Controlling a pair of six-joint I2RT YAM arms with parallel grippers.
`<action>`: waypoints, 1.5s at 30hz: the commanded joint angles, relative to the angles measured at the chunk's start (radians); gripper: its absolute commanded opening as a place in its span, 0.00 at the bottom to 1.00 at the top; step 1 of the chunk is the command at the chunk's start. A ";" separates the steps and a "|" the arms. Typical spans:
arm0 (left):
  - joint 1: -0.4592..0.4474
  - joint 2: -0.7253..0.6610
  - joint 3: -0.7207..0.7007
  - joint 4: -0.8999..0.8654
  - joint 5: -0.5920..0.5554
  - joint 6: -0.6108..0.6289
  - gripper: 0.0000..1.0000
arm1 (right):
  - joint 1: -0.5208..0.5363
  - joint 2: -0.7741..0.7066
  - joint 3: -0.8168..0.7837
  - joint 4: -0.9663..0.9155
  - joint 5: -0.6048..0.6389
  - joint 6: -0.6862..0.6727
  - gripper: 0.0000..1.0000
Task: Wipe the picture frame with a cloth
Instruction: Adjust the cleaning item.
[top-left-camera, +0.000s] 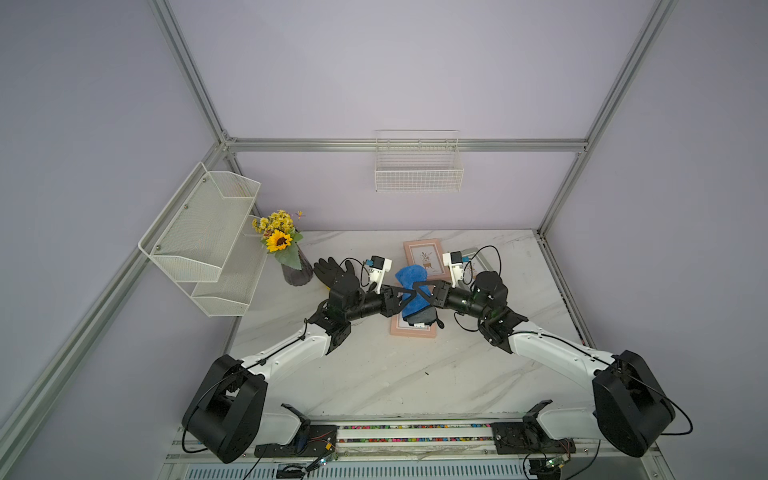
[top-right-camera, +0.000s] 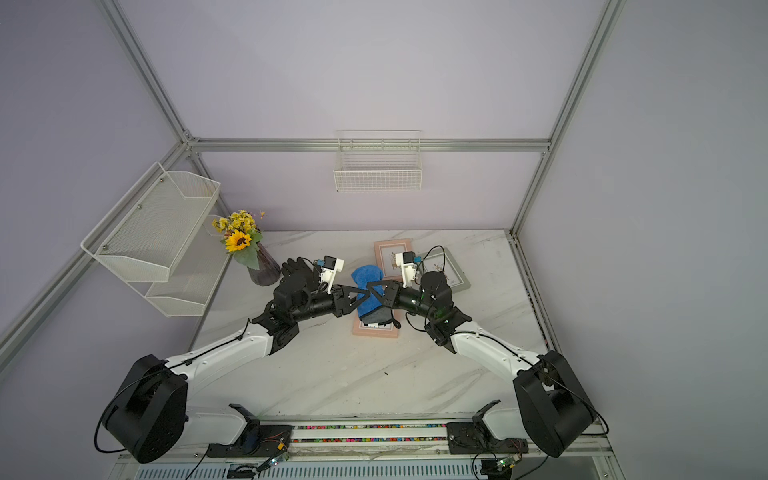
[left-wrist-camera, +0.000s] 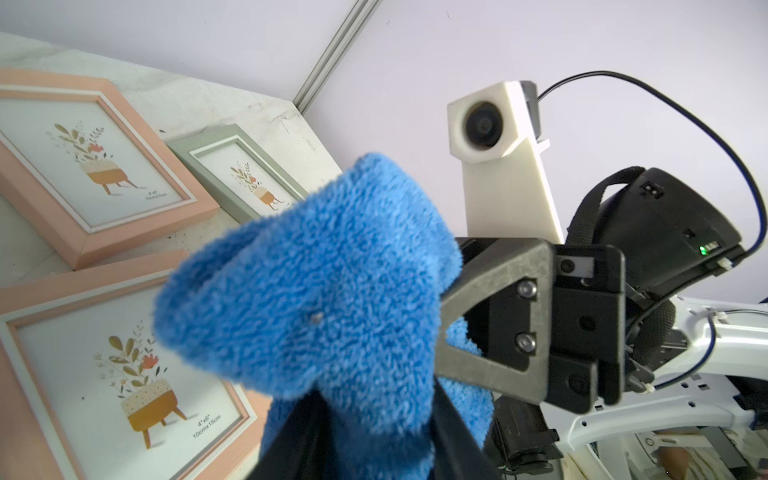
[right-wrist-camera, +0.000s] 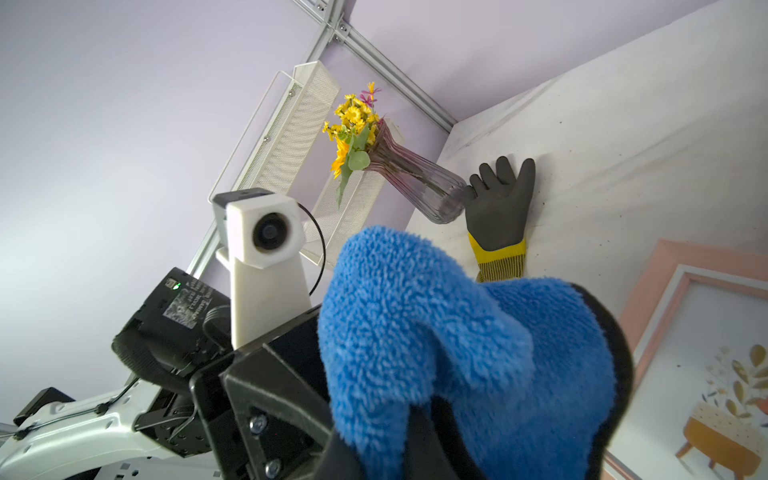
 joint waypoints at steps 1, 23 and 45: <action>-0.023 0.030 0.031 0.042 0.065 -0.013 0.46 | 0.090 -0.007 0.019 0.111 -0.139 -0.010 0.15; 0.044 -0.053 -0.012 -0.041 -0.050 -0.017 0.00 | 0.085 -0.105 0.070 -0.273 0.172 -0.190 0.67; 0.147 0.068 0.221 -0.941 -0.589 0.170 0.00 | 0.012 0.105 0.162 -0.687 0.539 -0.190 0.82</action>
